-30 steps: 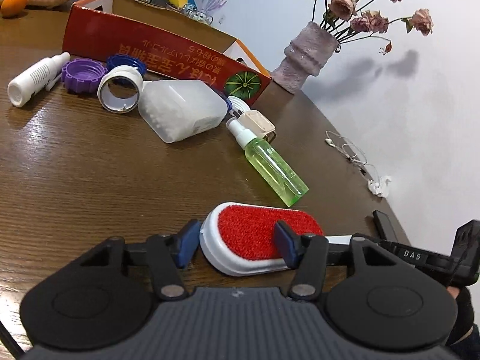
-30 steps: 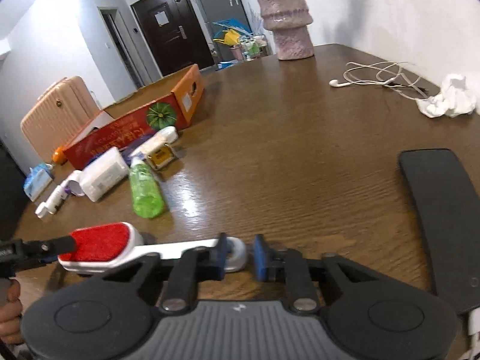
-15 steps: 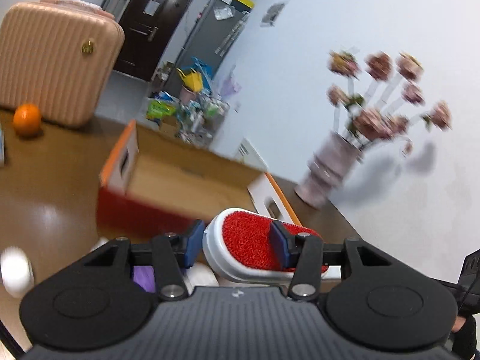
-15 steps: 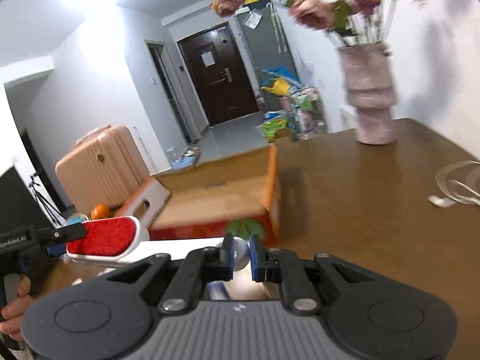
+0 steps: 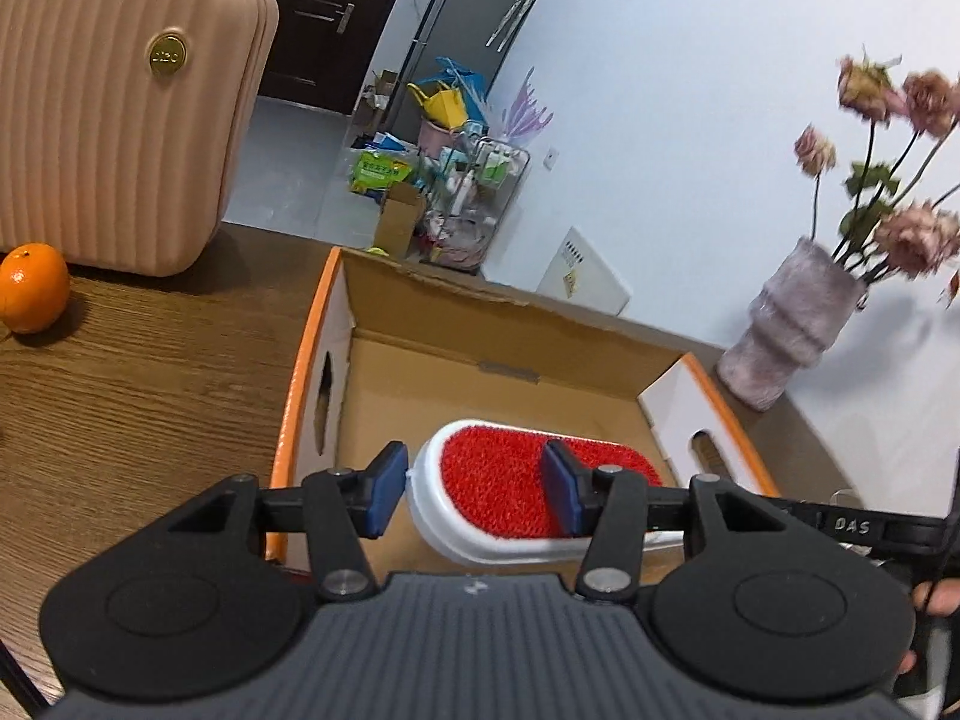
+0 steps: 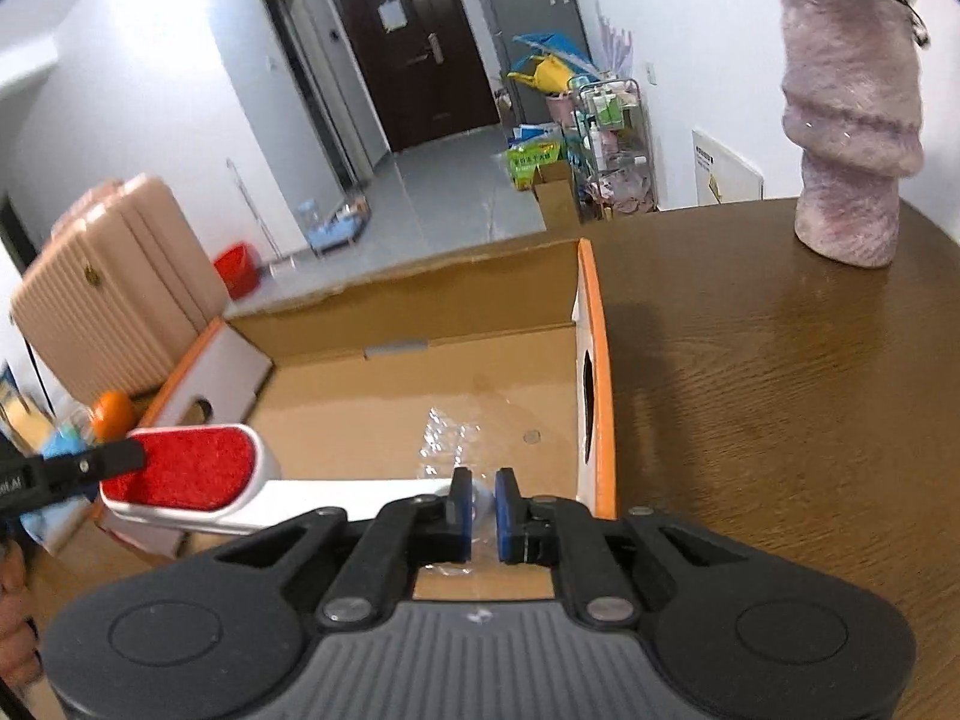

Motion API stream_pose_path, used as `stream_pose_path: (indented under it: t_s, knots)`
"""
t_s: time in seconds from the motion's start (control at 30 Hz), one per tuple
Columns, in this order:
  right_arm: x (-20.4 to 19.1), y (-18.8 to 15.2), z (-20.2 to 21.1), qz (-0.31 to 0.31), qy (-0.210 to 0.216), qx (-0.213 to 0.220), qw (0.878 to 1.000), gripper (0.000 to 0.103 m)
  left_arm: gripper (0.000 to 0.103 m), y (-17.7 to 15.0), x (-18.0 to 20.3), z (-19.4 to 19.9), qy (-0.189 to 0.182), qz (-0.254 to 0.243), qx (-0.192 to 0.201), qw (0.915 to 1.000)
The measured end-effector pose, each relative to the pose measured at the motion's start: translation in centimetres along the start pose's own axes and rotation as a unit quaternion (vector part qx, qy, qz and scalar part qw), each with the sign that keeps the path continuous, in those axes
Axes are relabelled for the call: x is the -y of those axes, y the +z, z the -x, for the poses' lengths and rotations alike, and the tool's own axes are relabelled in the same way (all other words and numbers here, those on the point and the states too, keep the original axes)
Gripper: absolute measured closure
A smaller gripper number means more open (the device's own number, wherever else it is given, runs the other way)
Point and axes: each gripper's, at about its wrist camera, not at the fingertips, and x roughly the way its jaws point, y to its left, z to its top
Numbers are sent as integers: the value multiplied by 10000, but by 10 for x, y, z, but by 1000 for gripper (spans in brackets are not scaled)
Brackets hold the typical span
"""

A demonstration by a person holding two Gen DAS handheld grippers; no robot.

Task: Organize rigid objects
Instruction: 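Carry the lint brush with the left tool into the cardboard box and release, then withdraw the left tool from the box back toward the table objects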

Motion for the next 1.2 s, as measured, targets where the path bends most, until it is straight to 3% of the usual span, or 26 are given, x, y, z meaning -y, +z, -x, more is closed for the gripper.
stream_pose_path:
  t_s: [0.27,0.4,0.47,0.53,0.67,0.73,0.83,0.93,1.1,1.2]
  knots:
    - [-24,-6,5,708,-482,-8,9963,95,53,-7,7,8,242,-274,-54,9993]
    - [-30,-10,47,730,-365,339,9961,91,47,-11,20,51,479,-540,234,9971]
    - [-35,-19,75,854,-280,566,9943,91,37,-22,31,79,639,-824,469,9934]
    - [-37,-33,107,1002,-217,819,9914,83,33,-38,38,113,681,-992,713,9902]
    - [-43,-89,173,1291,-193,1375,9819,64,21,-88,51,177,922,-1274,1123,9812]
    - [-47,-123,200,1440,-154,1615,9762,50,17,-125,56,208,1024,-1400,1362,9754]
    - [-53,-175,227,1479,-97,1833,9718,37,11,-175,64,239,1062,-1467,1537,9714]
    - [-57,-221,242,1365,-63,1929,9717,28,4,-222,72,257,1203,-1446,1600,9690]
    - [-63,-280,260,1134,-128,2124,9705,19,0,-280,92,291,1385,-1794,1957,9541]
    - [-63,-304,273,1138,-50,2077,9715,14,0,-297,98,303,1285,-1885,1880,9553]
